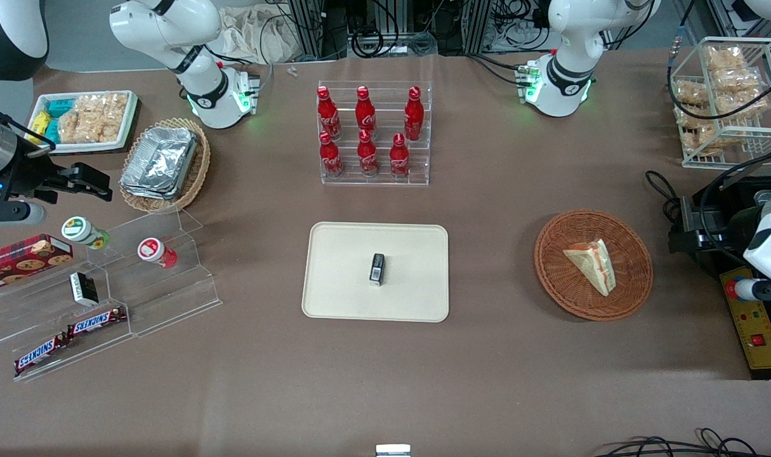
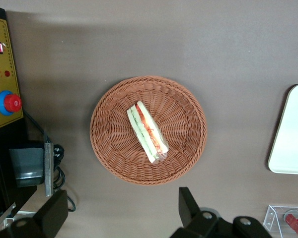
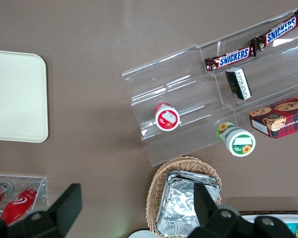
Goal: Place sandwich from basket to tray
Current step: 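Move the left gripper toward the wicker basket with the sandwich, then lower the open left gripper over the triangular sandwich in the basket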
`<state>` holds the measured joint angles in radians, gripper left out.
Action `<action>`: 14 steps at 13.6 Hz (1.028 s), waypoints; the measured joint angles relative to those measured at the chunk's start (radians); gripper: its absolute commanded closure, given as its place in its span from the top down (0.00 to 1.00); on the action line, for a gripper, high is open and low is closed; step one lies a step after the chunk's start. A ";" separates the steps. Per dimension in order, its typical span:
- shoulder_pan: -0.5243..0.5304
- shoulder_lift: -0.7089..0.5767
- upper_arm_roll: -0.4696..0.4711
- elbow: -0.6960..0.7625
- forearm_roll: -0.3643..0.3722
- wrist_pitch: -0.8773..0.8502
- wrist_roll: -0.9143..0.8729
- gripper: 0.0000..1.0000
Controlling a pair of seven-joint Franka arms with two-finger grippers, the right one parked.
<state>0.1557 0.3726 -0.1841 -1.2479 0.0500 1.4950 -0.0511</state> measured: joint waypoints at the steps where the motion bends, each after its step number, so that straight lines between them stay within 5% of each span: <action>1: 0.000 0.001 0.000 0.000 0.001 0.000 0.000 0.99; 9: 0.000 0.005 0.000 -0.030 0.004 -0.005 -0.002 0.99; 14: 0.015 -0.048 0.000 -0.281 -0.012 0.175 -0.017 0.99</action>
<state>0.1710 0.3244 -0.1841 -1.5284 0.0385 1.6697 -0.0676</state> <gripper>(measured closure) 0.009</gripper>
